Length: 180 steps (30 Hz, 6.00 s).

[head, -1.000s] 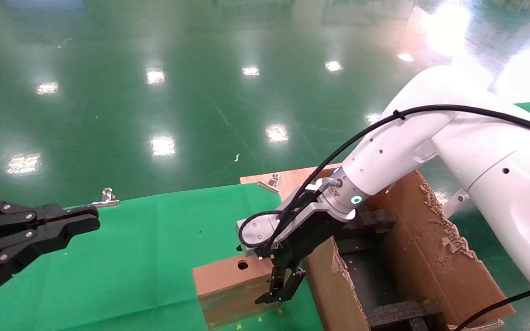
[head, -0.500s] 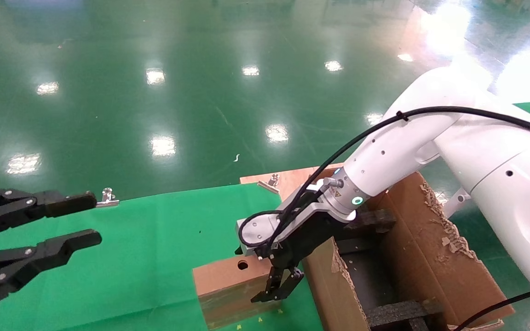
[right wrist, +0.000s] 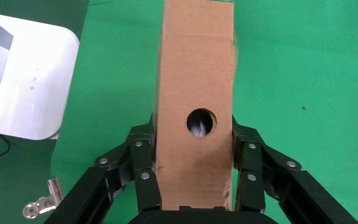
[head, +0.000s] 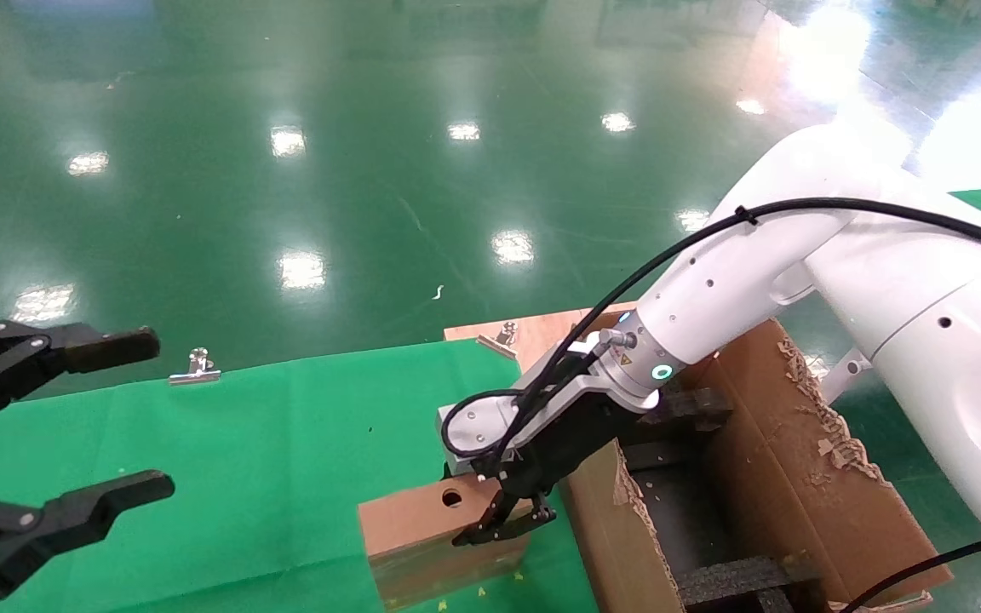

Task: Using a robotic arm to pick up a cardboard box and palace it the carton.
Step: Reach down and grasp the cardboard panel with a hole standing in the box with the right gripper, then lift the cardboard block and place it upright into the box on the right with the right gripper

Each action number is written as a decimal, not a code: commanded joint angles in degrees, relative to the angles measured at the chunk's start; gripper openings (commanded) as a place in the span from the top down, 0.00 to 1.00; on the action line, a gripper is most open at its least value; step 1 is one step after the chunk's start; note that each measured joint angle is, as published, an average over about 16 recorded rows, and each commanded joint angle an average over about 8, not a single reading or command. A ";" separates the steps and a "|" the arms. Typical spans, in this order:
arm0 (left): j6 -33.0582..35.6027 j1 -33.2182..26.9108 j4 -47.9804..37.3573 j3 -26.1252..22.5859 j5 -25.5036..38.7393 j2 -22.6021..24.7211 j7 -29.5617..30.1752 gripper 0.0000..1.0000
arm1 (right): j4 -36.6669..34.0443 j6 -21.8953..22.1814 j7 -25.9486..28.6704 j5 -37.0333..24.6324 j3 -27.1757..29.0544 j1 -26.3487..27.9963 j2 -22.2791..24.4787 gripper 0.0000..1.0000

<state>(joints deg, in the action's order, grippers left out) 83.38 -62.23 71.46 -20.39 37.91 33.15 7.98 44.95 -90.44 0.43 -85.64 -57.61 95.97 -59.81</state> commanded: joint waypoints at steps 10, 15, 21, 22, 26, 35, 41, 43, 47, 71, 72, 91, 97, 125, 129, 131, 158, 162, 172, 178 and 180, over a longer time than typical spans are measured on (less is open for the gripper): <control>0.00 0.00 0.00 0.00 0.01 0.00 0.00 0.00 | 0.03 0.19 0.08 0.05 0.02 -0.04 0.07 1.00; 0.00 0.00 0.00 0.00 0.01 0.00 0.00 0.00 | -0.50 0.61 0.55 1.29 0.37 0.99 0.68 1.00; 0.00 0.00 0.00 0.00 0.01 0.00 0.00 0.00 | -2.63 0.12 0.63 4.05 1.26 5.92 2.30 1.00; 0.00 0.00 0.00 0.00 0.01 0.00 0.00 0.00 | -3.08 -0.05 0.50 4.37 1.21 7.12 2.55 1.00; 0.00 0.00 0.00 0.00 0.01 0.00 0.00 0.00 | -4.87 -0.71 -0.31 5.66 -0.06 12.62 3.45 1.00; 0.00 0.00 0.00 -0.01 0.01 0.00 0.00 0.00 | -7.16 -1.20 -1.70 10.54 -6.59 24.94 6.23 1.00; 0.00 0.00 0.00 -0.01 0.01 0.00 0.00 0.00 | -6.68 -1.31 -1.59 14.79 -12.65 28.85 8.60 1.00; 0.00 0.00 0.00 -0.01 0.01 0.00 0.00 0.00 | -6.41 -1.31 -1.41 16.38 -14.75 29.74 9.80 1.00; 0.00 0.00 0.00 -0.01 0.00 0.00 -0.01 0.00 | -5.92 -1.27 -1.14 18.96 -18.92 31.96 13.39 1.00; -0.01 0.00 -0.01 -0.01 0.00 0.00 -0.01 0.00 | 0.95 -0.23 4.04 19.27 -41.66 43.15 38.29 1.00; -0.01 0.00 -0.01 -0.01 0.00 0.00 -0.01 0.00 | 1.46 -0.08 4.40 19.48 -42.08 43.14 38.70 1.00; -0.02 0.01 -0.03 -0.01 -0.01 -0.01 -0.01 0.00 | 5.00 4.56 9.22 19.96 -43.68 40.97 39.84 1.00; -0.02 0.01 -0.03 -0.01 -0.01 -0.01 -0.01 0.00 | 13.84 12.76 23.64 16.72 -45.57 38.81 43.41 1.00; -0.02 0.01 -0.03 -0.02 -0.01 -0.01 -0.02 0.00 | 32.48 30.91 93.84 -13.92 -52.73 33.90 43.71 1.00; -0.02 0.01 -0.03 -0.02 -0.01 -0.01 -0.02 0.00 | 32.66 32.32 99.40 -16.51 -53.42 32.51 42.22 1.00; -0.02 0.01 -0.03 -0.02 -0.01 -0.01 -0.02 0.00 | 32.71 33.03 100.97 -17.16 -53.67 31.86 41.66 1.00; -0.03 0.01 -0.03 -0.03 -0.02 -0.02 -0.02 0.00 | 32.38 48.93 111.99 -27.80 -58.20 18.08 36.70 1.00; -0.03 0.01 -0.03 -0.03 -0.02 -0.02 -0.02 0.00 | 32.20 50.49 114.65 -30.11 -58.68 16.09 36.04 1.00; -0.03 0.01 -0.03 -0.03 -0.02 -0.02 -0.02 0.00 | 31.28 53.46 120.02 -34.64 -59.28 12.17 34.74 1.00; -0.03 0.01 -0.03 -0.03 -0.02 -0.02 -0.02 0.00 | 30.05 54.90 122.18 -35.83 -59.48 10.16 33.83 1.00; -0.03 0.00 -0.03 -0.03 -0.02 -0.02 -0.02 0.00 | 29.58 55.37 122.52 -35.86 -59.56 9.57 33.51 1.00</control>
<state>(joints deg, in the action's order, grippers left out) 83.35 -62.23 71.43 -20.42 37.89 33.13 7.96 74.40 -35.03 122.60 -121.16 -117.22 105.54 -26.35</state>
